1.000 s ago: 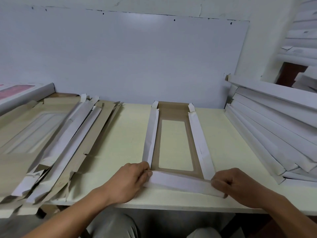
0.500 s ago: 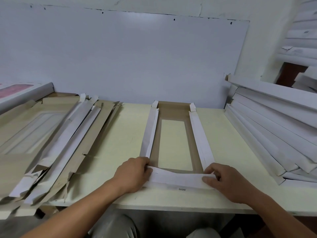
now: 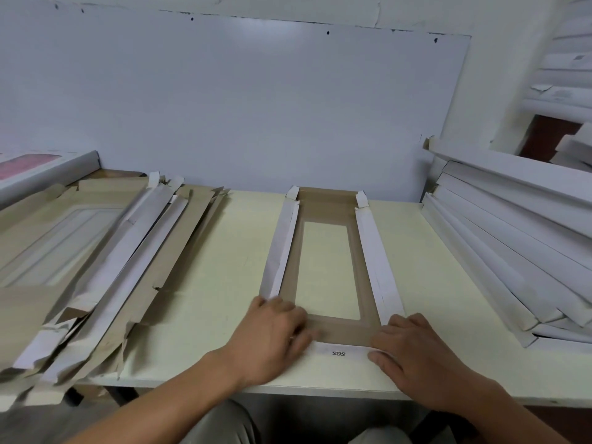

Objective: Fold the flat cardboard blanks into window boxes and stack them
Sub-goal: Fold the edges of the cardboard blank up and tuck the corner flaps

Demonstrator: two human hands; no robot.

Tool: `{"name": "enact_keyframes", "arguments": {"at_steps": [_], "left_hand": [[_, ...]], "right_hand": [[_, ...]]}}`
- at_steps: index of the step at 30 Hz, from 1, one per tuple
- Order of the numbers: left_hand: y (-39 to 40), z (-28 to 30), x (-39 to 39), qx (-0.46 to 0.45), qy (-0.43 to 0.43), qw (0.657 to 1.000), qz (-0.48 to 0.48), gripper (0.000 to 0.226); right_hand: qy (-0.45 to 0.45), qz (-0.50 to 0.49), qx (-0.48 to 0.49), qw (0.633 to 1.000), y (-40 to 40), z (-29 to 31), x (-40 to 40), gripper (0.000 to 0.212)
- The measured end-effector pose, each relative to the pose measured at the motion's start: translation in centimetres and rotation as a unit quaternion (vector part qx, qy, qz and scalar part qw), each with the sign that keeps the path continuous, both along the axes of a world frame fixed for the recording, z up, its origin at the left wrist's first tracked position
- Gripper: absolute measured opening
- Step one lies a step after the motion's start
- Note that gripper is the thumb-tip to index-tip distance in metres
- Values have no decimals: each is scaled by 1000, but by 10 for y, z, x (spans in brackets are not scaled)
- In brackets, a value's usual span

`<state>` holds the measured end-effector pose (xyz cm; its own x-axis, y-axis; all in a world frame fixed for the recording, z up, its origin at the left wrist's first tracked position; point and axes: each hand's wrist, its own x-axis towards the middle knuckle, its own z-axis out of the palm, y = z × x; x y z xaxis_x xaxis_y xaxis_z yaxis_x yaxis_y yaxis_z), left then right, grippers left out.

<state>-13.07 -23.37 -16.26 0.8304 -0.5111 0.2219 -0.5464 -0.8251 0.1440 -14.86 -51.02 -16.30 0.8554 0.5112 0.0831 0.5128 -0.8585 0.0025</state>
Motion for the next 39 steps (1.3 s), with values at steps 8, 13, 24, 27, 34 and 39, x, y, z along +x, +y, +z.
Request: {"name": "enact_keyframes", "arguments": {"at_steps": [8, 13, 24, 27, 34, 39], "left_hand": [[-11, 0, -15, 7, 53, 990, -129, 17], [17, 14, -11, 53, 108, 983, -139, 18], [105, 47, 15, 208, 125, 969, -37, 25], [110, 51, 20, 238, 26, 969, 55, 46], [37, 44, -27, -58, 14, 996, -65, 35], [-5, 16, -46, -21, 30, 962, -270, 59]], "right_hand": [[60, 87, 82, 991, 23, 3, 0, 38], [158, 140, 77, 974, 7, 12, 14, 52], [106, -1, -117, 987, -33, 28, 70, 13], [173, 10, -115, 978, -12, 28, 60, 23], [205, 37, 25, 978, 75, 22, 56, 36], [249, -89, 236, 935, 122, 12, 81, 25]]}}
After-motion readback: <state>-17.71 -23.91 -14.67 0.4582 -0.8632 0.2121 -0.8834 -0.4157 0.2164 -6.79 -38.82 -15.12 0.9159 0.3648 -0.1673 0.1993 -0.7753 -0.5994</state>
